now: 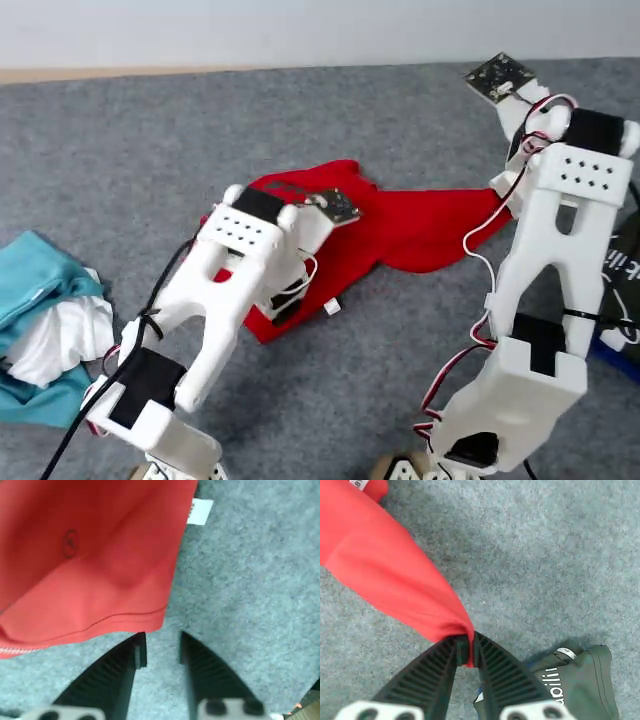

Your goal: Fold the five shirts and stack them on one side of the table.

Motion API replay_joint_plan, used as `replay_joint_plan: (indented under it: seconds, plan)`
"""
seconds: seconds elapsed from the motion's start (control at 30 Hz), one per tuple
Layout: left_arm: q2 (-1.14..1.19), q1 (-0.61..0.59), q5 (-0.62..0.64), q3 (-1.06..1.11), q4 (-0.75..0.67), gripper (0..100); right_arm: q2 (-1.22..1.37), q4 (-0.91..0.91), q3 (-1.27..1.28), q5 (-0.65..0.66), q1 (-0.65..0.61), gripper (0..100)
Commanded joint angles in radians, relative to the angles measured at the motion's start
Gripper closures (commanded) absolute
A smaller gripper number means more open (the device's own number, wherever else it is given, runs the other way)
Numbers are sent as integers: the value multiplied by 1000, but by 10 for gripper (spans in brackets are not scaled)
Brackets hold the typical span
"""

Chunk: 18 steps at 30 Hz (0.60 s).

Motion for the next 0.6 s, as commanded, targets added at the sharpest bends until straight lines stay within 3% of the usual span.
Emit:
replay_joint_plan:
  seconds: [0.0,0.57]
  plan:
    - [-46,11,-5,35,-51,819,-61,1,-51,6,13,987]
    - [5,0,-8,213,-308,800,-61,58,-51,6,12,987]
